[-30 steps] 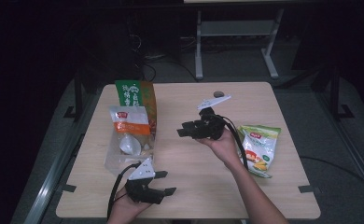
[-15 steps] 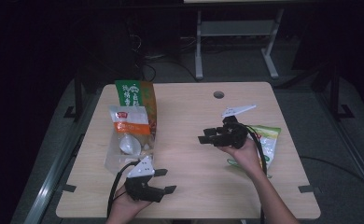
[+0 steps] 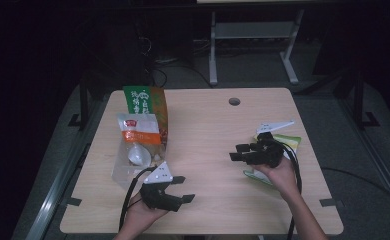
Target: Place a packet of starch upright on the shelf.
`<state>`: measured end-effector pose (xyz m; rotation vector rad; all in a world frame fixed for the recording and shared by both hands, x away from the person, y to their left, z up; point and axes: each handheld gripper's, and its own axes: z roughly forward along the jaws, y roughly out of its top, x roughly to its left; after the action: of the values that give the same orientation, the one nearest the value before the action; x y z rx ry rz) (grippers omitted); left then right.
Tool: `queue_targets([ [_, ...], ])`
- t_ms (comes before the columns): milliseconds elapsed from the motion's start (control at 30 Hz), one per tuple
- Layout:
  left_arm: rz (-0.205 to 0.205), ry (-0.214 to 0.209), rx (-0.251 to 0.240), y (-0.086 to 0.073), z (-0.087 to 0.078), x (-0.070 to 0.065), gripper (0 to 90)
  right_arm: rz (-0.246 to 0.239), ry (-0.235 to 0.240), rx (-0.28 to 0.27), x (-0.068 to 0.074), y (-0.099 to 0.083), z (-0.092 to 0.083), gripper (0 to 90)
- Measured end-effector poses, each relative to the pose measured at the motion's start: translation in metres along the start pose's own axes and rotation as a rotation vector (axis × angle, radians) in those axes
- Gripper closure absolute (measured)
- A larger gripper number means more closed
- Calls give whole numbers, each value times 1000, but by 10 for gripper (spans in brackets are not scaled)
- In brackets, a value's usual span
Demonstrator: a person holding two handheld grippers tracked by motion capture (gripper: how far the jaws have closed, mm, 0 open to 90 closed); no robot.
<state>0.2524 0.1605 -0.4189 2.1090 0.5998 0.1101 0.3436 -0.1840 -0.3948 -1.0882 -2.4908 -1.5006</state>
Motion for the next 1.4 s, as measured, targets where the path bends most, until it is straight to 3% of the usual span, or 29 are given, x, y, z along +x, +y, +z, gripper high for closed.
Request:
queue_targets([
  [533, 5, 8, 13, -6, 3, 0, 297, 36, -55, 14, -4, -31, -23, 440],
  [833, 20, 15, 31, -8, 4, -1, 293, 59, -141, 10, -11, -41, -53, 433],
  [1200, 21, 4, 46, -10, 9, -3, 292, 121, -251, 8, -35, -60, -91, 433],
  [1400, 23, 3, 52, -9, 10, -3, 292, 155, -302, 15, -47, -71, -102, 430],
])
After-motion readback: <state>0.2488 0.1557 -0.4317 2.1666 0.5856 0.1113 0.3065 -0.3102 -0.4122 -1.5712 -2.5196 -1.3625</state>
